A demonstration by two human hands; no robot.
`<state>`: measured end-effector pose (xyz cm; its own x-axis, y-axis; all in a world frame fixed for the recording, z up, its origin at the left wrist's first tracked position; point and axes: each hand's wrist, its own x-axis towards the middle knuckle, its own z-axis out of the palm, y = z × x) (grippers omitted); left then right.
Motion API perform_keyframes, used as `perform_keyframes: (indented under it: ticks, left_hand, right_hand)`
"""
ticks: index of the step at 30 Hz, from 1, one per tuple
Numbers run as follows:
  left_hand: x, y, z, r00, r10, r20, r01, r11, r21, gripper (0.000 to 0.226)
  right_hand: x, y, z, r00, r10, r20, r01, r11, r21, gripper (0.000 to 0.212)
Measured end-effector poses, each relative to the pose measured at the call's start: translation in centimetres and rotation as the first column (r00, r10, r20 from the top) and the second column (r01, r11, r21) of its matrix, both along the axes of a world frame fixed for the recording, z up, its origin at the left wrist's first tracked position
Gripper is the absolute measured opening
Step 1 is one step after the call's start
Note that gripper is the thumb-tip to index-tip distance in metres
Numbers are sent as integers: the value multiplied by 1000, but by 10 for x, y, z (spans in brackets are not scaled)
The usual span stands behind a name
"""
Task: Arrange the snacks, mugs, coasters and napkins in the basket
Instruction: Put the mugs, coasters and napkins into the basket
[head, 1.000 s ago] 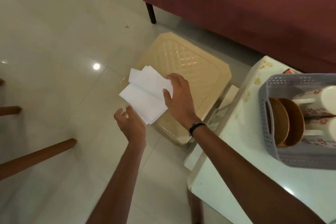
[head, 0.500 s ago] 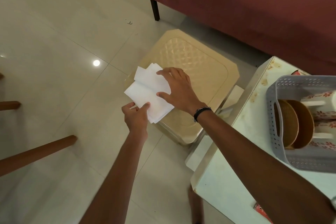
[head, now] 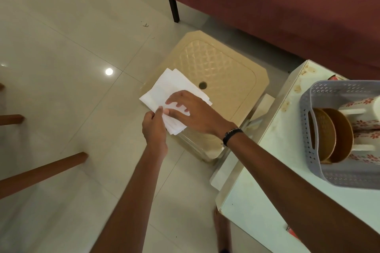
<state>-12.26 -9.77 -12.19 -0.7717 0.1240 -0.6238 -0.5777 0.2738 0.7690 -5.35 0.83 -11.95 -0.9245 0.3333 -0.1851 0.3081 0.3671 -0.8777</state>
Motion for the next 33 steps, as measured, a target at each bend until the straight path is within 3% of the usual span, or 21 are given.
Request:
perform_keyframes:
  ticks: [3, 7, 13, 16, 21, 24, 26, 29, 33]
  left_hand:
    - [0, 2, 7, 994, 39, 102, -52, 991, 125, 32]
    - [2, 3, 10, 995, -20, 93, 4, 985, 172, 39]
    - [1, 8, 8, 997, -70, 39, 69, 997, 36, 25]
    - [-1, 10, 2, 996, -84, -34, 83, 995, -52, 29]
    - [2, 11, 8, 974, -167, -154, 159, 985, -61, 29]
    - [7, 14, 19, 953, -242, -181, 248, 969, 6, 29]
    - [9, 18, 27, 936, -308, -171, 316, 948, 27, 28]
    - [18, 27, 42, 881, -449, -146, 459, 888, 39, 29]
    - [57, 51, 64, 842, -529, -104, 538, 836, 110, 31]
  right_hand:
    - [3, -11, -1, 999, 22, 44, -20, 999, -44, 47]
    - [3, -19, 2, 997, -68, 23, 71, 967, -244, 36]
    - [9, -23, 2, 999, -49, -15, 41, 944, -327, 22]
    - [10, -20, -3, 982, -184, -33, 164, 933, -319, 21]
    - [16, 8, -23, 893, -447, -50, 441, 893, -94, 43]
    - [23, 29, -14, 845, -532, 44, 532, 830, -168, 61]
    - [35, 43, 2, 843, -523, 126, 533, 783, -321, 64]
    - [66, 64, 28, 878, -443, 180, 467, 713, -524, 48]
    - [119, 78, 50, 859, -481, 178, 504, 727, -467, 26]
